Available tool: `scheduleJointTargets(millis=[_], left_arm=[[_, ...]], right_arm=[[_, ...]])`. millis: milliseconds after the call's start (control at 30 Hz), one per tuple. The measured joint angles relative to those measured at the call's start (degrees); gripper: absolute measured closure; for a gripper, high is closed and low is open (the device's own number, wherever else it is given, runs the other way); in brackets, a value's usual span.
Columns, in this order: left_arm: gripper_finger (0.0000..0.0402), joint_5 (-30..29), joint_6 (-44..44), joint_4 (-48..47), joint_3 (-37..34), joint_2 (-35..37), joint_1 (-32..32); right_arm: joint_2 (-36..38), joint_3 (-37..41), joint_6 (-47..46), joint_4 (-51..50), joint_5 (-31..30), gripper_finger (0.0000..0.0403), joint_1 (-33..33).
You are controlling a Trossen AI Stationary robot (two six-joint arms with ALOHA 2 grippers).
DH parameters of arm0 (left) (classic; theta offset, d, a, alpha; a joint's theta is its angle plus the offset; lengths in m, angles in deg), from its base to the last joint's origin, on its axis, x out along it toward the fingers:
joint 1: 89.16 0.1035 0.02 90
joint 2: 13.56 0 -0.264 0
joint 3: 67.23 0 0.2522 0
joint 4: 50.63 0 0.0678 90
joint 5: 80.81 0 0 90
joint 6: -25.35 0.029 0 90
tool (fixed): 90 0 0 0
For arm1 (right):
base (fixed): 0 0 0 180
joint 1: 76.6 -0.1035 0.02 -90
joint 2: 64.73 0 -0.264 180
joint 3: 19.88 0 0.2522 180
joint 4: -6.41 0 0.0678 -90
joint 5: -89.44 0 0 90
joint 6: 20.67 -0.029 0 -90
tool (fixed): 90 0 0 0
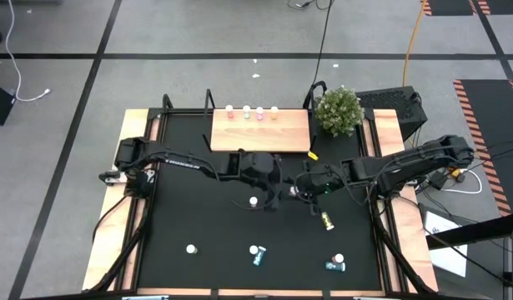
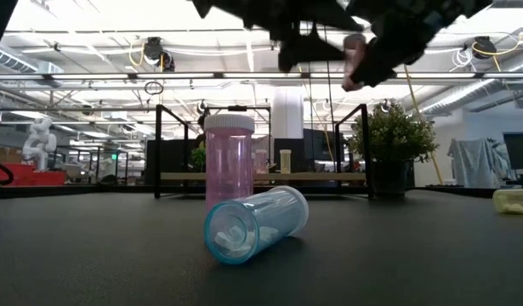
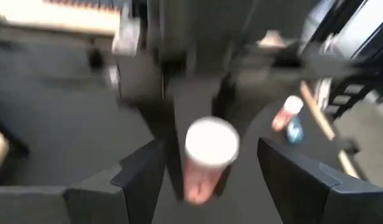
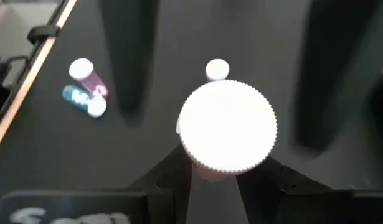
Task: Pick and place medicine bottles onto shelf by color
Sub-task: Put the top orange pill bottle on the shelf aligned with the other orange pill bottle
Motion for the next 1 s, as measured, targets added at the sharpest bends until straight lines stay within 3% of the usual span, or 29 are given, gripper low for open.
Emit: scheduleJointTargets(millis=[500,800,1000], left_arm=[[0.0156,-0.26,-4.40,0.06,0.17,0.06,-0.09],[0.0244,-0.48,-4.09,0.49,0.17,0.06,0.34],[0.0279,-0.32,-4.11,0.49,0.17,0.06,1.02]], right_arm=[[-0.64,-0.52,-2.89,2.24,1.04,0.0298,0.67],[-0.62,-0.52,-4.17,2.40,-0.15,0.0298,0.67],[-0.60,-0.52,-5.53,2.33,-1.26,0.0290,0.69]])
